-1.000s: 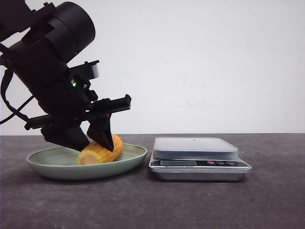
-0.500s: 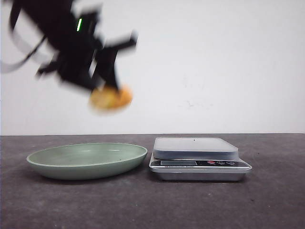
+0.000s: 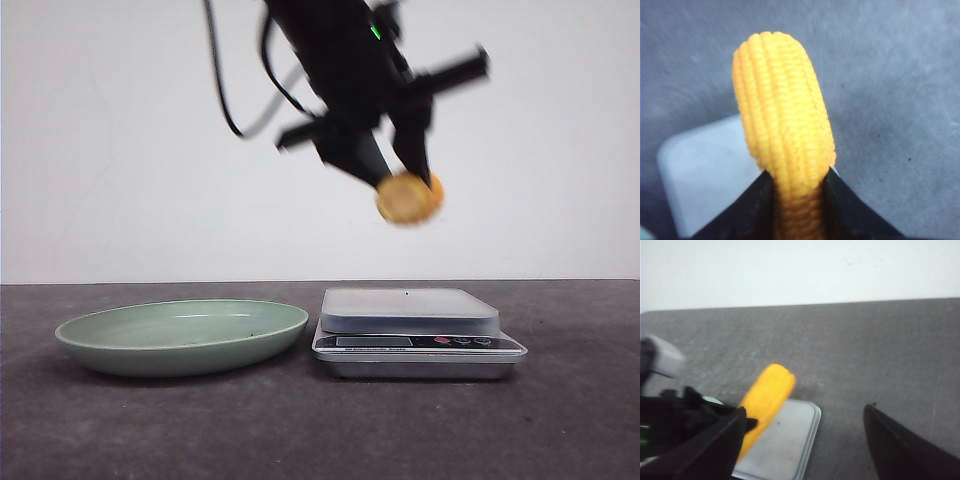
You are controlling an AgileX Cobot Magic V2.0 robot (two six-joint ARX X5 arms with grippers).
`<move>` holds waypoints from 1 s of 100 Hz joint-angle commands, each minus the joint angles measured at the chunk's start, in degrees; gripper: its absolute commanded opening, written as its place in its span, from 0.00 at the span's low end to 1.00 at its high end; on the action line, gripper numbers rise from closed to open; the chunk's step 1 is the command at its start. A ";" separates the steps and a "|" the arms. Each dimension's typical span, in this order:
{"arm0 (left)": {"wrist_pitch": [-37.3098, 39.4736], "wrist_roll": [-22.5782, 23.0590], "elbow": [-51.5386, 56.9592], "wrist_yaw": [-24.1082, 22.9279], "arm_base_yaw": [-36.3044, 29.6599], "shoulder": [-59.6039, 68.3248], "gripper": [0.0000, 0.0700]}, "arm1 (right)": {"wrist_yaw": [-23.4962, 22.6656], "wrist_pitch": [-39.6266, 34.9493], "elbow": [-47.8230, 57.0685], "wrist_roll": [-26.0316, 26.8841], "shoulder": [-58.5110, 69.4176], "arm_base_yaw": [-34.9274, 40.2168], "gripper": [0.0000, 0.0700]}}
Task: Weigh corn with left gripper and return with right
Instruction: 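Lift the corn with the left gripper and carry it over the scale, then lower the corn onto the scale and open the left gripper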
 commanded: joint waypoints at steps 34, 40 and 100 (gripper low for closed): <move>-1.73 -3.50 1.57 -4.63 -0.24 6.27 0.01 | 1.46 -1.49 0.94 -0.52 -1.22 0.17 0.67; -1.68 -3.52 1.57 -4.81 -0.24 6.29 0.01 | 1.44 -1.53 0.94 -0.48 -1.25 0.17 0.67; -0.68 -1.64 1.57 -4.85 -0.39 1.42 0.70 | 1.40 -2.38 0.94 -0.52 -1.27 0.17 0.67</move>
